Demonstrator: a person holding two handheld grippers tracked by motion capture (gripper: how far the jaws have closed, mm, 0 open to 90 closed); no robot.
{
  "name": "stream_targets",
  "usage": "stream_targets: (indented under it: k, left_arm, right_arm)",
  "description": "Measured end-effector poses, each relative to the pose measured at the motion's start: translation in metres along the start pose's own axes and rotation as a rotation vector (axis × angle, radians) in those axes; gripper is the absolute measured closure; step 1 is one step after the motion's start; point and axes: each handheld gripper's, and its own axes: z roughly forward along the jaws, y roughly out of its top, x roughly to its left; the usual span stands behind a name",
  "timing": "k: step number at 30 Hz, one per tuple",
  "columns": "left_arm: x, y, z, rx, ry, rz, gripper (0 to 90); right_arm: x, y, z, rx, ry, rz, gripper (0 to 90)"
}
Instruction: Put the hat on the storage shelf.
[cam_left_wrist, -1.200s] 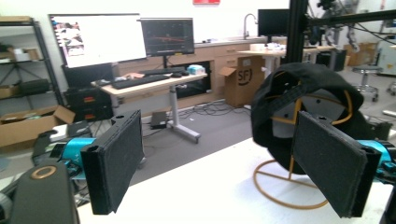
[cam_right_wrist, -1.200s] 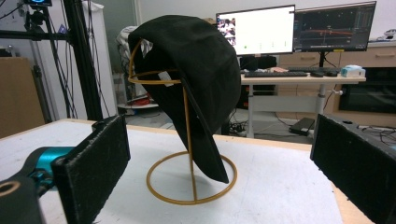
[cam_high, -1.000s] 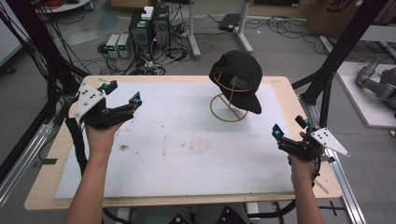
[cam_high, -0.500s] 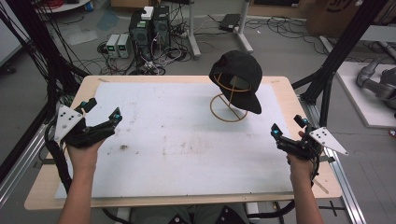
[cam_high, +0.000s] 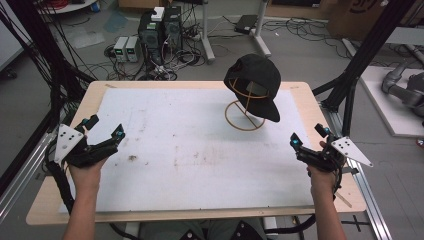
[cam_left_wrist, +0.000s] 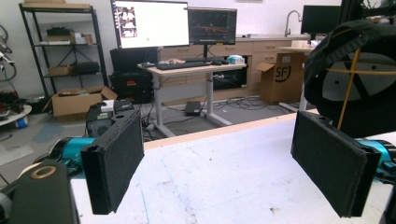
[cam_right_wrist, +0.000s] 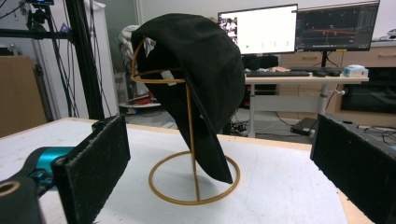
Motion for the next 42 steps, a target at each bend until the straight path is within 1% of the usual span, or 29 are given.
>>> stream_targets:
  k: [3, 5, 8, 10, 13, 16, 18, 20, 26, 30, 35, 42]
  left_arm:
    - [0.001, -0.005, 0.001, 0.003, -0.005, -0.011, 17.4]
    - [0.001, -0.009, 0.002, 0.010, -0.006, -0.014, 17.4]
    - [0.001, -0.017, 0.003, 0.025, -0.007, -0.022, 17.3]
    - [0.001, -0.020, 0.003, 0.033, -0.004, -0.029, 17.3]
    - [0.001, -0.022, 0.003, 0.035, -0.006, -0.020, 17.3]
    - [0.001, -0.024, 0.003, 0.034, -0.005, -0.028, 17.3]
    - [0.000, -0.026, 0.003, 0.040, -0.005, -0.025, 17.3]
    - [0.000, -0.027, 0.003, 0.041, -0.009, -0.026, 17.3]
    - [0.001, -0.027, 0.001, 0.041, 0.003, -0.024, 17.3]
    - [0.002, -0.027, 0.000, 0.033, 0.016, -0.028, 17.3]
    - [0.001, -0.026, -0.001, 0.032, 0.014, -0.022, 17.2]
    - [0.001, -0.027, 0.000, 0.037, 0.017, -0.027, 17.3]
  right_arm:
    - [-0.002, -0.001, 0.000, -0.004, -0.006, 0.005, 4.2]
    - [-0.002, -0.001, -0.001, -0.003, -0.008, 0.017, 4.2]
    - [-0.003, -0.002, -0.001, -0.001, -0.013, 0.010, 4.2]
    - [-0.003, -0.002, -0.001, 0.001, -0.016, 0.015, 4.2]
    - [-0.004, -0.004, -0.001, 0.007, -0.017, 0.007, 4.2]
    - [-0.003, -0.004, -0.001, 0.009, -0.019, 0.008, 4.2]
    - [-0.003, -0.004, -0.001, 0.009, -0.016, 0.005, 4.2]
    - [-0.003, -0.004, -0.001, 0.009, -0.018, 0.007, 4.2]
    - [-0.003, -0.004, 0.001, 0.012, -0.014, 0.006, 4.2]
    - [-0.004, -0.005, 0.002, 0.012, -0.017, 0.006, 4.2]
    - [-0.003, -0.003, 0.001, 0.006, -0.019, 0.004, 4.2]
    - [-0.002, -0.004, 0.002, 0.011, -0.018, 0.003, 4.2]
